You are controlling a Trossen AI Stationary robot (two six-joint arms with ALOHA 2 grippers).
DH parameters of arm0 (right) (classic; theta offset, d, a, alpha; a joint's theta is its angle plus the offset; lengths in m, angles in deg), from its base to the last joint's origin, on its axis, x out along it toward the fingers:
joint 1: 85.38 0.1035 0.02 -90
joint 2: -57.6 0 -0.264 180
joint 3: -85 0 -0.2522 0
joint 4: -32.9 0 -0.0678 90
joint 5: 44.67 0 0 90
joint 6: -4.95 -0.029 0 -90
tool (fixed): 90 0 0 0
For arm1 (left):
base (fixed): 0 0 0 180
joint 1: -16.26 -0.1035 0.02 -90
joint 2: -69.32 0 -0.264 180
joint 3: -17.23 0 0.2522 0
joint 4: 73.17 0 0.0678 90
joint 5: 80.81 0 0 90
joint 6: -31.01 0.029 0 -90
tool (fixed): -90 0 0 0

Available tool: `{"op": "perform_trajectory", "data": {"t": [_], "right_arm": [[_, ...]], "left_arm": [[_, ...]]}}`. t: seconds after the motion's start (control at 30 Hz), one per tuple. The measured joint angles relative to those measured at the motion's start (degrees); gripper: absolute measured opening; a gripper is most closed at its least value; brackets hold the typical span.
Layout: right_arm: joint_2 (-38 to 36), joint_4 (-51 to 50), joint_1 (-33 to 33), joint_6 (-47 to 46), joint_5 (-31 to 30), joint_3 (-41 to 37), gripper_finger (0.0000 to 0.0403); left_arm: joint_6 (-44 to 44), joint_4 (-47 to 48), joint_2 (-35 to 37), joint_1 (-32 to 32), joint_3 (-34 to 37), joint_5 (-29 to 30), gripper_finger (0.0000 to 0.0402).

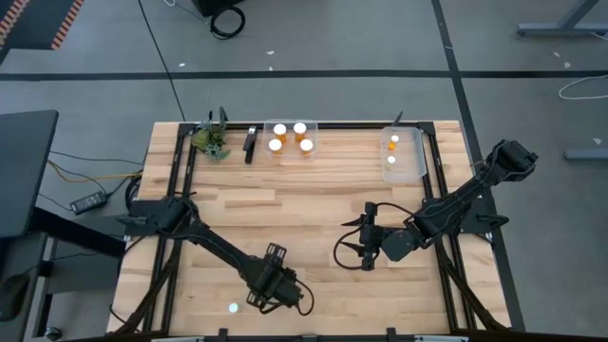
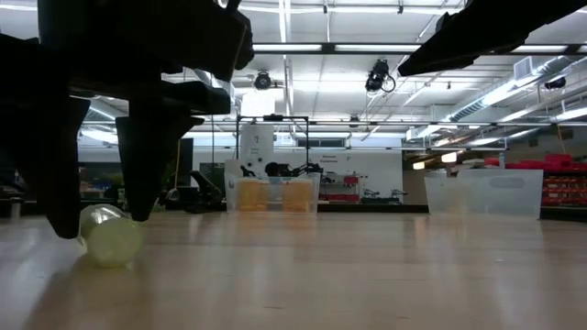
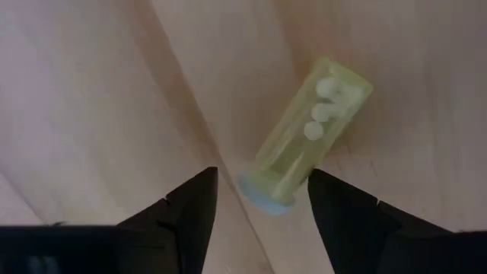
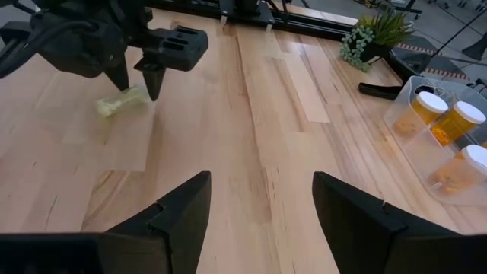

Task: Pick and place medicine bottles into bin by pill shape (circle, oval)
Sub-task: Put the top small yellow pill bottle into the right transparent bin

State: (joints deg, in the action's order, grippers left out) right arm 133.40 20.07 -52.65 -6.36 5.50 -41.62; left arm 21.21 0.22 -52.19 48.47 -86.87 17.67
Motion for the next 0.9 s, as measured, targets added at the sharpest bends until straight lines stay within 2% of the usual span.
{"op": "perform_trajectory", "data": {"t": [0.23,0.6,0.73,0.9], "right_arm": [[0.01,-0.02,-0.01,0.00,0.08,0.00,0.0236],[0.00,-0.44,-0.01,-0.01,0.44,0.00,0.0236],[0.01,-0.52,-0.01,-0.30,0.46,0.00,0.0236],[0.01,-0.53,-0.01,-0.05,0.46,0.00,0.0236]], "left_arm": [[4.90,-1.49,0.04,-0.99,0.00,-0.82,0.0195],[8.67,-7.70,2.06,-1.41,0.43,-1.28,0.0199],[9.31,-14.10,4.11,-1.52,6.01,-2.96,0.0192],[8.92,-25.20,10.51,-2.08,15.56,-3.24,0.0192]]}}
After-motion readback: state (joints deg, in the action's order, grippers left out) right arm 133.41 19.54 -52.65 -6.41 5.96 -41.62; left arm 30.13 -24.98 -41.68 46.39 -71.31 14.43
